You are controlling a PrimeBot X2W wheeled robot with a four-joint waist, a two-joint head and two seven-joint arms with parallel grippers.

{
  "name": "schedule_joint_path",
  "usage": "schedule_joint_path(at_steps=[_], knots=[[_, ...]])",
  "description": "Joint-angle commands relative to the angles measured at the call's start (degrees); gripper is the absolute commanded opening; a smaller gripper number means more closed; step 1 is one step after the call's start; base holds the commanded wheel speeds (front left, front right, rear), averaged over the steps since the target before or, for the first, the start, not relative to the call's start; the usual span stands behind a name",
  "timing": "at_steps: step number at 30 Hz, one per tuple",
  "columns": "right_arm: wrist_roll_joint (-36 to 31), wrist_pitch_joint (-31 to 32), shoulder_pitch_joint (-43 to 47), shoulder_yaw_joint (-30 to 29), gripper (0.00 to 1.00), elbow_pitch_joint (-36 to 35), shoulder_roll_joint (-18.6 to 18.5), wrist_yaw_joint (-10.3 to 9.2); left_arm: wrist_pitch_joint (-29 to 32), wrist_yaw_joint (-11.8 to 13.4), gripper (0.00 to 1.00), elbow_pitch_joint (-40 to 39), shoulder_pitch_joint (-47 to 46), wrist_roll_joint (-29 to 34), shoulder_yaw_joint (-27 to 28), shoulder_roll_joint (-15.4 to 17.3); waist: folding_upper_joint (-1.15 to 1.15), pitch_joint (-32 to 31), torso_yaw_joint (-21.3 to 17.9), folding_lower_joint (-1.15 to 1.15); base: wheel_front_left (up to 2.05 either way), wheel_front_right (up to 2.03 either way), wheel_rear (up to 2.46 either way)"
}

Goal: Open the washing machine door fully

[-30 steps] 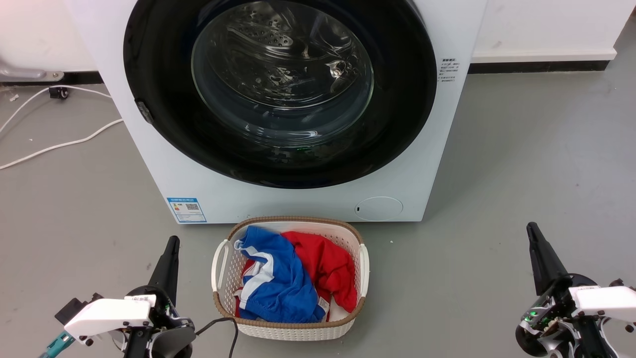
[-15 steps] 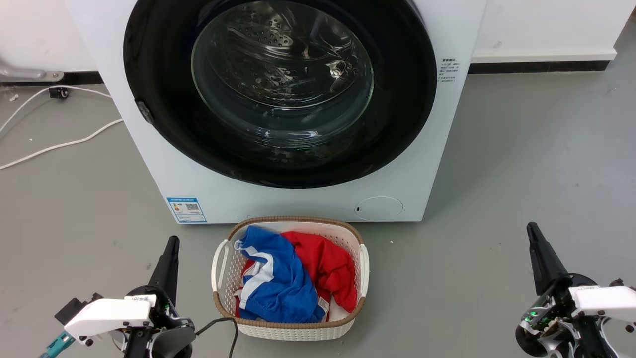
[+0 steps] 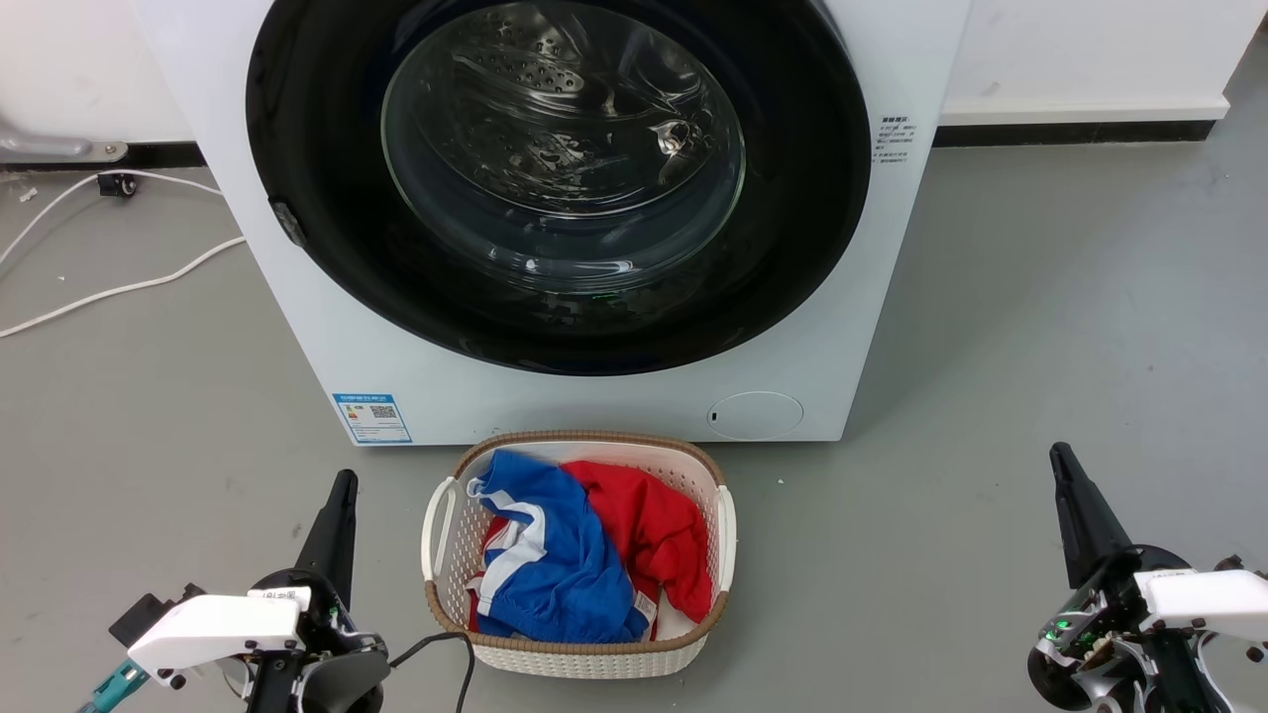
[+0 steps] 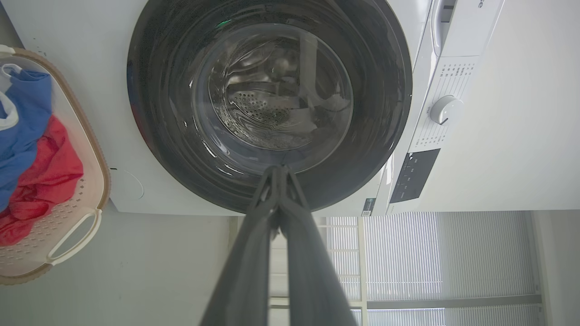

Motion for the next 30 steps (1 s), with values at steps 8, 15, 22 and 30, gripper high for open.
schedule_joint_path(at_steps=[8,15,22,30], knots=[[-0.01,-0.01,0.75,0.07,1.00,0.92,0.06,-0.01,-0.01,0.02,1.00,0.92,0.69,-0.01,-0.15,-0.16,0.00,0.00,0.00,0.00,0.00,0.00,0.00],[-0.54,-1.34,1.43,0.97,1.00,-0.50,0.06,0.00,-1.38,0.01,1.00,-0.33,0.81,0.23,-1.88,-0.15,0.00,0.03,-0.03,0.00,0.00,0.00,0.00],[-2.90,-3.69,2.14,2.37,1.00,-1.87,-0.48,0.01,-3.98,0.00,1.00,-2.00,0.88,3.17,-4.40,0.24,0.00,0.01,-0.02,0.00,0.00,0.00,0.00],[-8.55,-5.73,2.29,3.50,1.00,-3.06,-1.23,0.02,-5.77,-0.02,1.00,-3.96,1.07,10.17,-4.73,0.11,0.00,0.04,-0.05,0.00,0.00,0.00,0.00]])
